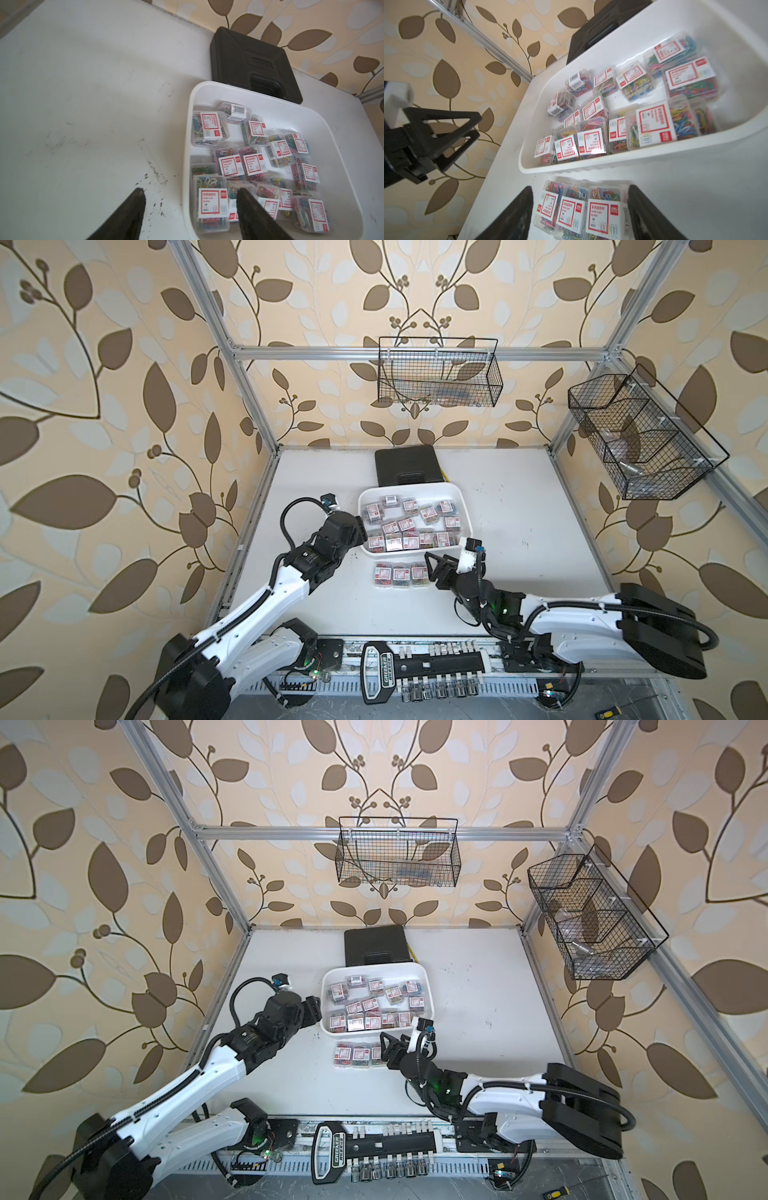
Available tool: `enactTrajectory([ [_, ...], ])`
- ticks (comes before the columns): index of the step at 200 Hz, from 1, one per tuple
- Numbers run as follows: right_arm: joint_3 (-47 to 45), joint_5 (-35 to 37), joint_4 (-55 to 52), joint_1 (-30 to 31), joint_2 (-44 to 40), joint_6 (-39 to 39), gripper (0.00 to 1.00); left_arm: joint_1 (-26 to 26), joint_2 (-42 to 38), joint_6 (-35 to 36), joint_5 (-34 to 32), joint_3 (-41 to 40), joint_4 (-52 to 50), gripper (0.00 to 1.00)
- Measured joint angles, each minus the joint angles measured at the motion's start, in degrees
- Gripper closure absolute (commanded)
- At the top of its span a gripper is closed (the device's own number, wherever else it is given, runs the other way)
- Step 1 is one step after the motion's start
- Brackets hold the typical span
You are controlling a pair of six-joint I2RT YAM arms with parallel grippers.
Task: Take the paper clips out of the storage box
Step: Adjust the boxed paper clips at the center of the board, then pick up the boxed paper clips from the storage box.
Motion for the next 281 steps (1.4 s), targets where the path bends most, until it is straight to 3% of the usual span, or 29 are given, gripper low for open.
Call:
enactTrajectory([
  [36, -0.22, -2.47, -9.68, -14.67, -8.59, -5.97, 0.24, -6.99, 9.22, 1.4, -3.02, 5.44, 1.51, 0.29],
  [75, -0.79, -5.77, -20.37, -28.22, -15.98, -14.27, 0.25, -7.78, 17.84, 2.86, -5.09, 10.12, 1.88, 0.33],
  [114, -0.76, -3.26, -29.14, -30.88, -29.27, -20.35, 0.21, -7.78, 23.39, 2.95, -7.43, 14.78, 0.76, 0.33],
  [141, -0.76, -1.09, -31.21, -31.28, -34.12, -22.23, 0.2, -7.78, 26.47, 2.71, -10.03, 16.09, -1.14, 0.31],
  [203, -0.79, 6.29, -30.77, -31.28, -25.53, -22.88, 0.18, -7.78, 35.95, 2.6, -14.86, 22.91, -6.82, 0.32],
  [248, -1.68, 6.99, -28.89, -31.28, -26.47, -23.15, 0.15, -7.52, 45.55, 2.58, -16.65, 29.0, -9.16, 0.33],
  [281, -1.68, 6.99, -28.61, -31.28, -26.51, -23.15, 0.15, -6.88, 50.12, 2.45, -17.64, 32.06, -9.97, 0.26],
])
